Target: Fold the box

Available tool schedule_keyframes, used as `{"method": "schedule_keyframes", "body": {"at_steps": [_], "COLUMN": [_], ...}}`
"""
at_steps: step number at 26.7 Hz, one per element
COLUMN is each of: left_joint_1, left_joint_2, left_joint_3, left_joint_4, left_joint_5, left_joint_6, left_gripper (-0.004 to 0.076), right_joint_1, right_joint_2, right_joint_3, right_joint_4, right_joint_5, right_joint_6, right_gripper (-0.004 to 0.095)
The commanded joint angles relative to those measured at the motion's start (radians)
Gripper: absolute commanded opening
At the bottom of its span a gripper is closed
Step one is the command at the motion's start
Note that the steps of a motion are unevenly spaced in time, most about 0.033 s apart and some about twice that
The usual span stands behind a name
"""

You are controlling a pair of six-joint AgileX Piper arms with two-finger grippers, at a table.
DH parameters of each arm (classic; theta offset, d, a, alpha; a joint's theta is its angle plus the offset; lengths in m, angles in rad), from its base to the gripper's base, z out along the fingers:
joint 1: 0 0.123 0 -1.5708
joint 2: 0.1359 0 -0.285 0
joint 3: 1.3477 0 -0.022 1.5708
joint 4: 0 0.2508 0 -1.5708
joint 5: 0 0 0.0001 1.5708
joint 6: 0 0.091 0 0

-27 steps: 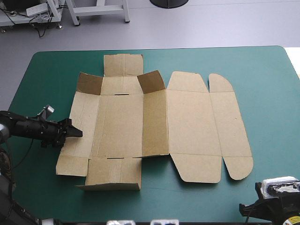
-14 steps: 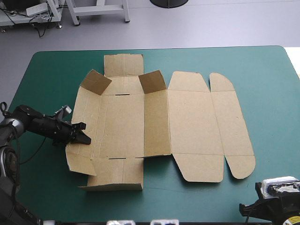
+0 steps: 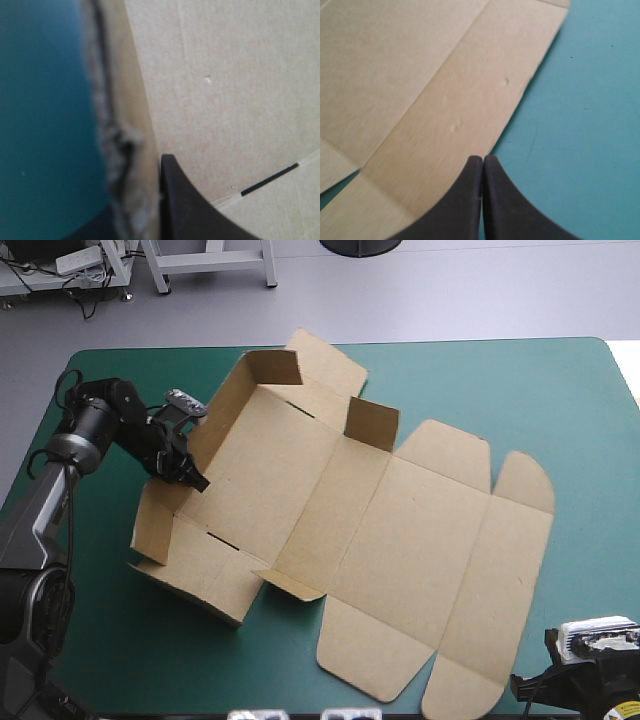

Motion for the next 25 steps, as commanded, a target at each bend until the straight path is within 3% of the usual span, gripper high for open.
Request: {"method": "schedule_keyframes", "body": {"at_steps": [1,8,18,25], "left_joint_1": [-0.088,-0.253,-0.507,-0.671], "left_joint_2": [-0.044,-0.031,-0.04,-0.053], "left_joint_3": [-0.114,-0.287,-0.356,-0.356], "left_joint_4": [0.031,0.091,0.414,0.697], "left_joint_5": [0.027,-0.173,-0.242,-0.316], "left_joint_6": [0.051,0.175,0.191,0.053], "left_gripper": [-0.0009,-0.0009,-0.0009,-0.0009], "right_joint_1": [0.0,0.0,0.0,0.0], "right_joint_2": [0.016,0.016,0.016,0.016], "right_joint_3": [-0.023,-0.023,-0.023,-0.025], "right_joint_4": [0.009,0.009,0.009,0.009], "right_joint_5": [-0.059,-0.059,-0.057,-0.057], "right_joint_6": [-0.007,-0.008,-0.041,-0.041], "right_gripper": [-0.0005,-0.0005,-0.0005,-0.0004]}}
